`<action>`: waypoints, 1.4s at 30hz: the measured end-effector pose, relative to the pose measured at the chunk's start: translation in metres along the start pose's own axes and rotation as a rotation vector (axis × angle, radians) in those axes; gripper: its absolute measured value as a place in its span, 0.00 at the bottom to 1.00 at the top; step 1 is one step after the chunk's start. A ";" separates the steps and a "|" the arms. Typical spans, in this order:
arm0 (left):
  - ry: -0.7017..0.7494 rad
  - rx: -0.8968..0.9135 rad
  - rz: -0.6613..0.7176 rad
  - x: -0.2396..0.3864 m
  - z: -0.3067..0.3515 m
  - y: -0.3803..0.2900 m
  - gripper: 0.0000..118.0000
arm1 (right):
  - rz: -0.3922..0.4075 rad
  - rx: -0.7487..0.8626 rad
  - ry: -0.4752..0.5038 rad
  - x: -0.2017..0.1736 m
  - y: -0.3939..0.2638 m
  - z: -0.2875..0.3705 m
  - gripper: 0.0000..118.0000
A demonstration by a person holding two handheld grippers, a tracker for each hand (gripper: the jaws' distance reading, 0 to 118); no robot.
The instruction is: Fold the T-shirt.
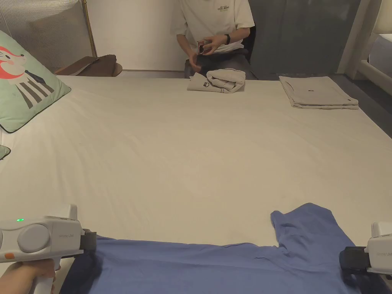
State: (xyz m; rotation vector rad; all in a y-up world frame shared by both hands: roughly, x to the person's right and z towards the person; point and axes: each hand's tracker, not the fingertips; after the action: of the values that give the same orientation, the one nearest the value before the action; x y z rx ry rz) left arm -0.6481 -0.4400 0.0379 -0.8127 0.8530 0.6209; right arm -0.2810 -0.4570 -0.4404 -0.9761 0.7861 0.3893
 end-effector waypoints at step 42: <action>-0.058 0.006 0.116 -0.063 0.161 -0.206 0.03 | 0.071 0.022 0.040 0.046 -0.201 0.182 0.01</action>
State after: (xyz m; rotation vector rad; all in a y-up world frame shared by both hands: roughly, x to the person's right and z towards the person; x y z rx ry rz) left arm -0.4609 -0.4305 0.2307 -0.7399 0.8531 0.7407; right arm -0.0505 -0.4094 -0.2984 -0.9397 0.8609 0.4226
